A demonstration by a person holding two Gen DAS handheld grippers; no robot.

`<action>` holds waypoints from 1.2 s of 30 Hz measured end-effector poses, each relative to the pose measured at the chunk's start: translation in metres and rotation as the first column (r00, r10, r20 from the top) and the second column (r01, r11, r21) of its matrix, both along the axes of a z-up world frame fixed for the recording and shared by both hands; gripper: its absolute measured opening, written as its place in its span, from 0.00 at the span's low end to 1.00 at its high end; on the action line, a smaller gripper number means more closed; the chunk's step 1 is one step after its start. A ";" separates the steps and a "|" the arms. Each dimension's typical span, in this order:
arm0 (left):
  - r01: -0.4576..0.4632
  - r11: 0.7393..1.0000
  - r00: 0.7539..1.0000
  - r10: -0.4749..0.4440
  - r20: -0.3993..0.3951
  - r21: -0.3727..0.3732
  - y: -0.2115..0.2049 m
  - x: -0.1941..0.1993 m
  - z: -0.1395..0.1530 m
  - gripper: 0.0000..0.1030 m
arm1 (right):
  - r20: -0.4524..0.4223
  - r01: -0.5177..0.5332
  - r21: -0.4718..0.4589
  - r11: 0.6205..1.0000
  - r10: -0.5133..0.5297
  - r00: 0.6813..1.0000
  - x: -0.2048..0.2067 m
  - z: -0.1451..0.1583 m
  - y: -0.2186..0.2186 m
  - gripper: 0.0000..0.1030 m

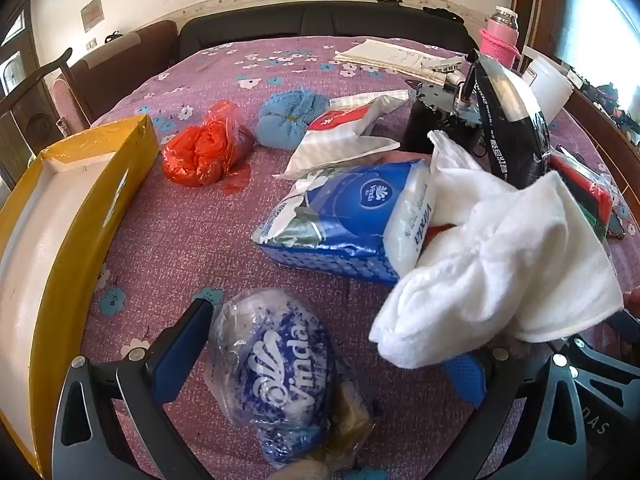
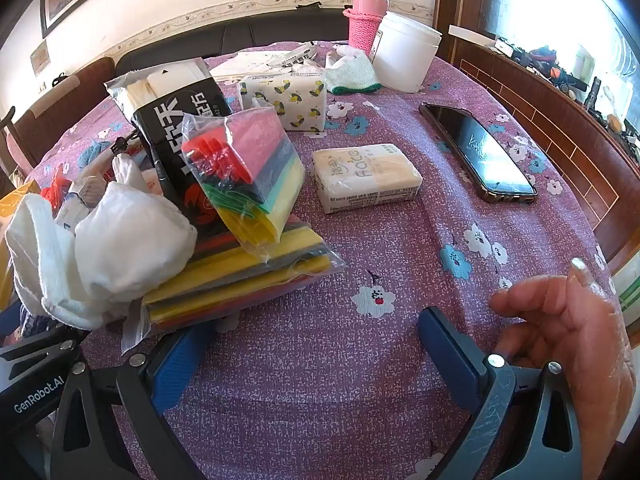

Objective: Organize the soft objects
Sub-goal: 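Move both tools toward the pile of soft items on the table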

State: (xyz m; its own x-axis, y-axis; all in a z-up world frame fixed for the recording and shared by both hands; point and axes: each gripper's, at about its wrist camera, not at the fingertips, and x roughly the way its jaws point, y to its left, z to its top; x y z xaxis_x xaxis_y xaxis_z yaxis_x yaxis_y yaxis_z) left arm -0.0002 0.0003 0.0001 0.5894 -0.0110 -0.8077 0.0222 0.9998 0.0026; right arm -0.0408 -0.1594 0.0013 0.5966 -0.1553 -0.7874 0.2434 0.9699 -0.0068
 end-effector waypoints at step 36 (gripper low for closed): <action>0.068 0.998 0.996 -0.067 -0.056 0.013 0.007 -0.016 0.001 1.00 | -0.003 -0.002 0.002 1.000 0.002 1.000 -0.001 0.002 -0.005 0.99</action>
